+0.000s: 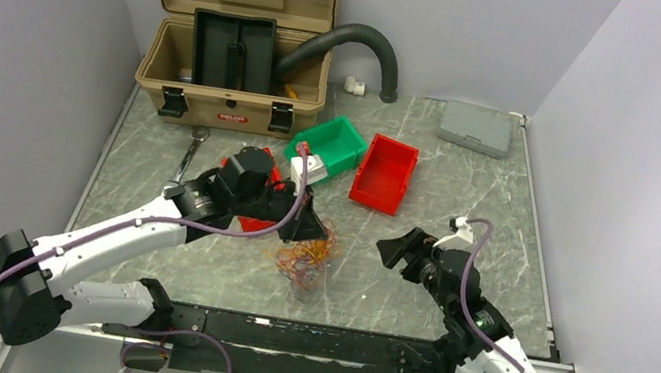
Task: Untangle the cables
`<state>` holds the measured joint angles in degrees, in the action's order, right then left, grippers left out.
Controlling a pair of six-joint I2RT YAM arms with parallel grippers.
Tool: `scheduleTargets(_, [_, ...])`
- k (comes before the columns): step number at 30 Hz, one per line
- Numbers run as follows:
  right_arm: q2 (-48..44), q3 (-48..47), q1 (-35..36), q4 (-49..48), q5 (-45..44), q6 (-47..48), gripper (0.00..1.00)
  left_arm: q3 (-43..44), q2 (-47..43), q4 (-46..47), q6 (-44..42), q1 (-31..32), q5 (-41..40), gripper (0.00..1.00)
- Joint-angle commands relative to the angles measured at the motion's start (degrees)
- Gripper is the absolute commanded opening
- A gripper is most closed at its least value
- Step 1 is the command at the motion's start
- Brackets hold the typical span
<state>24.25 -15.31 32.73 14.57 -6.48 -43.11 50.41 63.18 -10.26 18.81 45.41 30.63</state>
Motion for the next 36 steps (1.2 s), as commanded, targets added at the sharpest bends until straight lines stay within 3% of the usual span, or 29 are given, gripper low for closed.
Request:
scheduleTargets(1, [5.7,-2.4,-0.1,-4.8,-2.1,-10.7,0.88,0.8,2.0,4.5,-2.7,1.1,0.1,0.00])
scheduleTargets(8, [10.3,-5.7,-1.4,3.5,-8.1,-30.8,0.92,4.6,11.0,4.1,-5.3,3.2,-2.6,0.00])
scheduleTargets(16, [15.8,-1.5,-6.3,-3.4,5.8,-42.1,0.98,5.2,13.3,7.0,-9.3,8.1,-10.7,0.00])
scheduleTargets(21, [22.6,-0.4,-6.4,-9.8,12.6,-41.3,0.93,3.6,12.7,7.6,-9.0,8.5,-11.4,0.00])
scheduleTargets(25, [27.2,-2.1,-6.3,-10.0,14.7,-36.7,0.71,1.8,12.3,8.2,-7.9,8.6,-13.2,0.00])
scheduleTargets(29, [31.1,-1.1,-6.1,-16.3,18.7,-33.1,0.61,2.1,13.7,8.2,-7.4,8.6,-14.6,0.00])
scheduleTargets(33, [33.3,-1.1,-6.0,-16.3,21.8,-31.9,0.52,4.9,15.7,5.5,-7.9,8.6,-16.5,0.00])
scheduleTargets(34, [33.3,-1.1,-5.9,-15.7,21.8,-31.8,0.46,5.6,16.2,4.9,-7.8,8.6,-16.9,0.00])
scheduleTargets(36, [32.7,-1.3,-6.0,-14.8,21.6,-30.9,0.25,6.4,16.8,4.6,-7.6,8.6,-17.8,0.00])
